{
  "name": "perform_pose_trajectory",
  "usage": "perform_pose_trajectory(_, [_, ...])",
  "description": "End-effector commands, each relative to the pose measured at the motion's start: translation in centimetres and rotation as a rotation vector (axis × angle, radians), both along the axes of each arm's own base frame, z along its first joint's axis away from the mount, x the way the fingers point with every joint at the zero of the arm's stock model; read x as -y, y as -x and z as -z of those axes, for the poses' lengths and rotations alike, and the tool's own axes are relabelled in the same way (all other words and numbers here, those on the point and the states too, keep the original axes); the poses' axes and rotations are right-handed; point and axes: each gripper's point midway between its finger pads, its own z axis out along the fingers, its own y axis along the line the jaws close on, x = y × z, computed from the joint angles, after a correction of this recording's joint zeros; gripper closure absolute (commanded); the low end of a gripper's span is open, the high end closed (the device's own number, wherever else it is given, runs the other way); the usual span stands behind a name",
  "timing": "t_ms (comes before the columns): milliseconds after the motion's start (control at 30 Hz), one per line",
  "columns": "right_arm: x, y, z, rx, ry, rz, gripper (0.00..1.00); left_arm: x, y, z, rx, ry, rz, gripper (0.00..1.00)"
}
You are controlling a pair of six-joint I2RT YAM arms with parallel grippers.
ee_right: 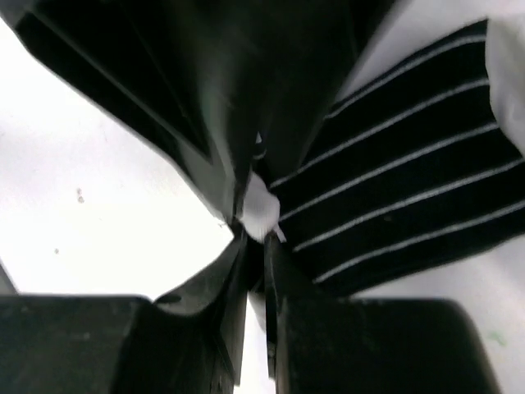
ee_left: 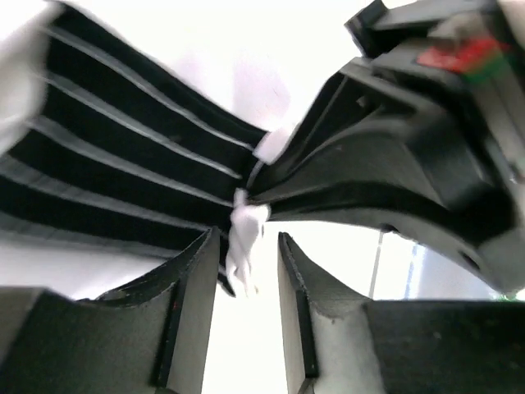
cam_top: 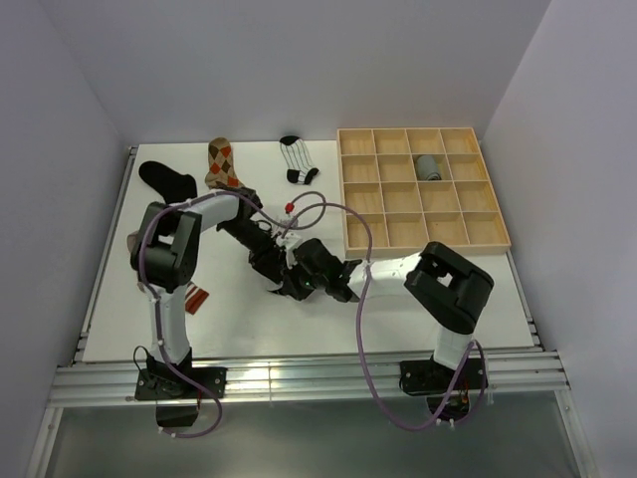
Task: Roll the socks
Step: Roll the sock at the center of the board.
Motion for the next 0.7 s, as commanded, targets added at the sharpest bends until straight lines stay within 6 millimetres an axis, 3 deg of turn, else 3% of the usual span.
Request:
perform_pose_trajectory(0, [0.8, 1.5, 0.1, -0.183, -0.031, -0.028, 0.92, 1.1, -3.7, -2.8, 0.192, 0.068, -0.105, 0.6])
perform_pose_trajectory(33, [0.8, 1.6, -0.1, -0.209, -0.042, -0.03, 0.92, 1.3, -5.0, -3.6, 0.268, 0.093, -0.124, 0.6])
perform_pose_trajectory(100, [1.1, 1.6, -0.4, -0.26, -0.06, -0.04, 0.92, 1.0, -5.6, -3.6, 0.269, 0.068, -0.206, 0.61])
perform_pose_trajectory(133, [1.3, 1.8, -0.2, -0.292, -0.054, -0.035, 0.92, 0.9, -7.0, -4.8, 0.325, 0.093, -0.252, 0.62])
perform_pose_trajectory(200, [1.2, 1.5, -0.9, -0.338, -0.075, -0.052, 0.92, 0.3, -7.7, -5.1, 0.363, 0.09, -0.311, 0.63])
perform_pose_trajectory(233, [1.7, 1.6, -0.3, -0.383, -0.05, -0.041, 0.92, -0.2, -8.2, -5.9, 0.413, 0.109, -0.343, 0.62])
perform_pose_trajectory(300, [1.5, 0.6, -0.6, -0.42, -0.07, -0.043, 0.92, -1.0, -9.3, -6.8, 0.506, 0.094, -0.39, 0.62])
perform_pose_trajectory(333, [1.9, 1.4, -0.5, -0.49, -0.06, -0.057, 0.92, -1.3, -9.4, -8.3, 0.568, 0.11, -0.405, 0.61])
perform_pose_trajectory(367, [1.9, 0.1, -1.0, -0.498, -0.074, -0.042, 0.92, -1.4, -9.3, -8.3, 0.612, 0.121, -0.41, 0.61])
perform_pose_trajectory(433, [2.5, 0.5, -0.3, -0.588, -0.054, -0.045, 0.91, -2.0, -8.8, -9.0, 0.68, 0.122, -0.421, 0.57])
perform_pose_trajectory(500, [2.5, -0.6, -0.2, -0.626, -0.061, -0.033, 0.9, -2.2, -8.6, -9.7, 0.732, 0.129, -0.409, 0.56])
perform_pose_trajectory(667, [2.5, -1.3, -0.3, -0.763, -0.085, -0.051, 0.89, -2.9, -6.8, -7.3, 0.863, 0.054, -0.283, 0.51])
